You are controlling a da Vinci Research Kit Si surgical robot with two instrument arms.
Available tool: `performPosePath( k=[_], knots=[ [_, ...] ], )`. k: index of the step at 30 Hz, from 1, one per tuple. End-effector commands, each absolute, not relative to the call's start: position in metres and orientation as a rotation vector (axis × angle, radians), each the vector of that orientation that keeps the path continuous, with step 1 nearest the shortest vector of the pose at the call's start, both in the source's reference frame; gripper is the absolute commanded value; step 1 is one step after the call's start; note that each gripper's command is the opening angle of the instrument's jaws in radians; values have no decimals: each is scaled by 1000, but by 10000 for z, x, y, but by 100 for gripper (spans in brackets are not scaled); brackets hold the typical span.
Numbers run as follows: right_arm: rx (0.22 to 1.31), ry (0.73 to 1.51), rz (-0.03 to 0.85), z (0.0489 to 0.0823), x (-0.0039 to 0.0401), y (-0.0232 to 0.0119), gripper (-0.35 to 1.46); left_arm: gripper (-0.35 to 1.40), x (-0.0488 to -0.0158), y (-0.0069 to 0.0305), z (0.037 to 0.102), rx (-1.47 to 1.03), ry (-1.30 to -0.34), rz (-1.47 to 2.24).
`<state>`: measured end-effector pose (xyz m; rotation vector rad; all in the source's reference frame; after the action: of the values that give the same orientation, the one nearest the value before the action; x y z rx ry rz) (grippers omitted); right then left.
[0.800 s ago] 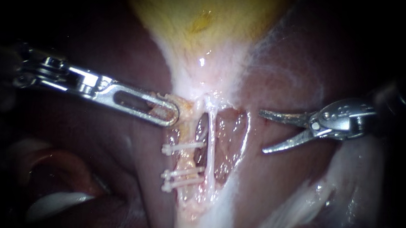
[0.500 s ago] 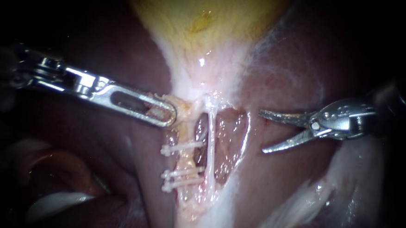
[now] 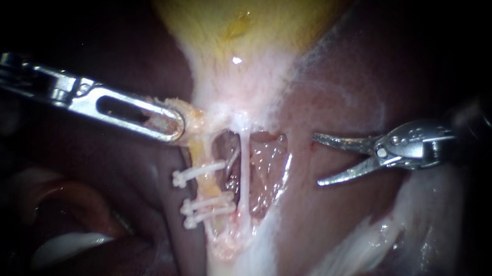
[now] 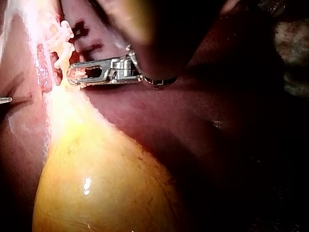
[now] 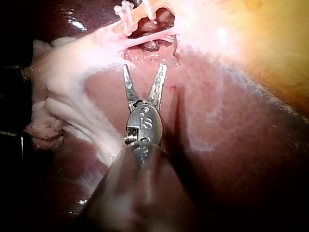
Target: Go to the cutting position left tube
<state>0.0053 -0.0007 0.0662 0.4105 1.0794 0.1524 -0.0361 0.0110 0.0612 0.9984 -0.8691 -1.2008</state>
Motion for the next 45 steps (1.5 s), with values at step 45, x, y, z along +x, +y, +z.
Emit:
performPosePath(
  k=[45],
  knots=[
    [646,1036,161,752,185,-91,143,-35,-368,108,610,995,-871,-1205]
  ],
)
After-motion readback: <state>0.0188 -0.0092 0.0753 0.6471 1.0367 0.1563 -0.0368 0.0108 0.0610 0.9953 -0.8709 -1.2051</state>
